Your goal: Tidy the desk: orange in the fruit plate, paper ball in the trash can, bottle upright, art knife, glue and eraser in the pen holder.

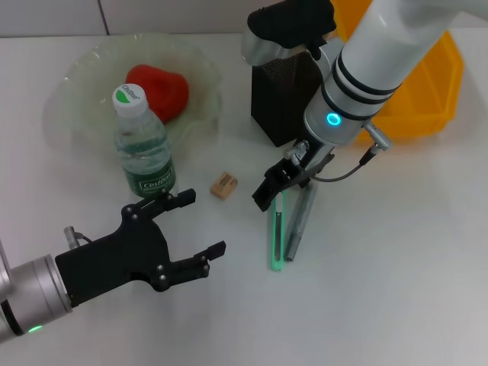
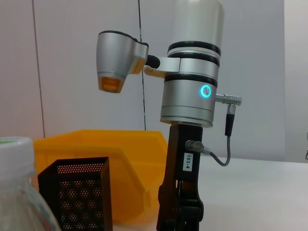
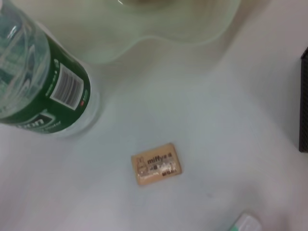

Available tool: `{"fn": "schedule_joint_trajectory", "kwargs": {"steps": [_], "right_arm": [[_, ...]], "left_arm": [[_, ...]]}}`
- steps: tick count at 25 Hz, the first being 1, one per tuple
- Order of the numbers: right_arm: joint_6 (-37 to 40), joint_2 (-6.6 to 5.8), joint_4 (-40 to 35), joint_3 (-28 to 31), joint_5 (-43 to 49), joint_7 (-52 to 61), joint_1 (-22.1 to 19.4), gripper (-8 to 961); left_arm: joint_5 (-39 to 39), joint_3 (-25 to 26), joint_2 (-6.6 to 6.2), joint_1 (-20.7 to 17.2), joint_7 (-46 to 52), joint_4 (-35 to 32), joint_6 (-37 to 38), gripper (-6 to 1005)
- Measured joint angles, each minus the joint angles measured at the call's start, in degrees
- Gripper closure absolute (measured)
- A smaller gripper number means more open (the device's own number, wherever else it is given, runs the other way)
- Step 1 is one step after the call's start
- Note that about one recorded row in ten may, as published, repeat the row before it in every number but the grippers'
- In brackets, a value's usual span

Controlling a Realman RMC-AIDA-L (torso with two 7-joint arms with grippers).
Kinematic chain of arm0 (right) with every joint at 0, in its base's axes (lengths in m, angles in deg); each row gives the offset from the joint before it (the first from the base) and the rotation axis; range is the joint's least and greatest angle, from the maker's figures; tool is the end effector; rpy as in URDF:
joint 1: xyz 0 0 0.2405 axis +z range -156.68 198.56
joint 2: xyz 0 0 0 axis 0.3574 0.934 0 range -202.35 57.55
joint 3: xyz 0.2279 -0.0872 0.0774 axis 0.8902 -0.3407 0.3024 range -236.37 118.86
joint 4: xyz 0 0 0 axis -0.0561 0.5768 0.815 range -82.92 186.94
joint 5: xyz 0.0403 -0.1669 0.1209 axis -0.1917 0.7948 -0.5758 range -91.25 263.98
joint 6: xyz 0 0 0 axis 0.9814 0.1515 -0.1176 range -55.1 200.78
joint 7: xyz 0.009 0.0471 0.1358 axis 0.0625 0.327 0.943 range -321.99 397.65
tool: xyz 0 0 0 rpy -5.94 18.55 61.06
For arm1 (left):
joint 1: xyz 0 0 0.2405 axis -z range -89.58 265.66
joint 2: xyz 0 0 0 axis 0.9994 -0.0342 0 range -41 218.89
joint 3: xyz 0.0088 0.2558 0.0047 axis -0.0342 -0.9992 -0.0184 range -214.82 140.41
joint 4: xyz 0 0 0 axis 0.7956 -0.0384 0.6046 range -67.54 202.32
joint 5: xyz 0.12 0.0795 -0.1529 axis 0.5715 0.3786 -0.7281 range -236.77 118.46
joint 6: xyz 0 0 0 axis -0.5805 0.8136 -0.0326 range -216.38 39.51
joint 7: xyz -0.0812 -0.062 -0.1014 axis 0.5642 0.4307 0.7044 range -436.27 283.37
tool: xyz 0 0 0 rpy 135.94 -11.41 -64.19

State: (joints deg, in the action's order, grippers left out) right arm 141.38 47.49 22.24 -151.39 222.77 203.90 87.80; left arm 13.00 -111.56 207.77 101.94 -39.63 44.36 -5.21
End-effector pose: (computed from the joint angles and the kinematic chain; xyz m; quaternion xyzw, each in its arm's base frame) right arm 0.1244 0.3975 -0.1066 -0.8688 0.4214 -0.2175 0.1427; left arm -0.2971 0.2394 -0.0596 -0.9225 -0.0812 -0.3068 0.2196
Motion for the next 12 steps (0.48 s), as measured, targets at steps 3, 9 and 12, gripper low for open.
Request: {"fn": "schedule_joint_trajectory", "kwargs": {"steps": [3, 9, 12], "right_arm": [[0.0, 0.00, 0.1, -1.0, 0.0, 0.1, 0.3, 243], [-0.3, 0.00, 0.2, -1.1, -0.4, 0.8, 0.5, 251], [-0.3, 0.00, 0.2, -1.1, -0.6, 0.9, 0.5, 278]], "left_arm": [[0.0, 0.0, 0.00, 0.2, 0.0, 0.0, 0.0, 146], [0.0, 0.0, 0.00, 0.9, -0.7, 1.1, 0.0, 146], [0.0, 0.0, 0.07, 1.2, -1.3, 1.6, 0.0, 146]]}}
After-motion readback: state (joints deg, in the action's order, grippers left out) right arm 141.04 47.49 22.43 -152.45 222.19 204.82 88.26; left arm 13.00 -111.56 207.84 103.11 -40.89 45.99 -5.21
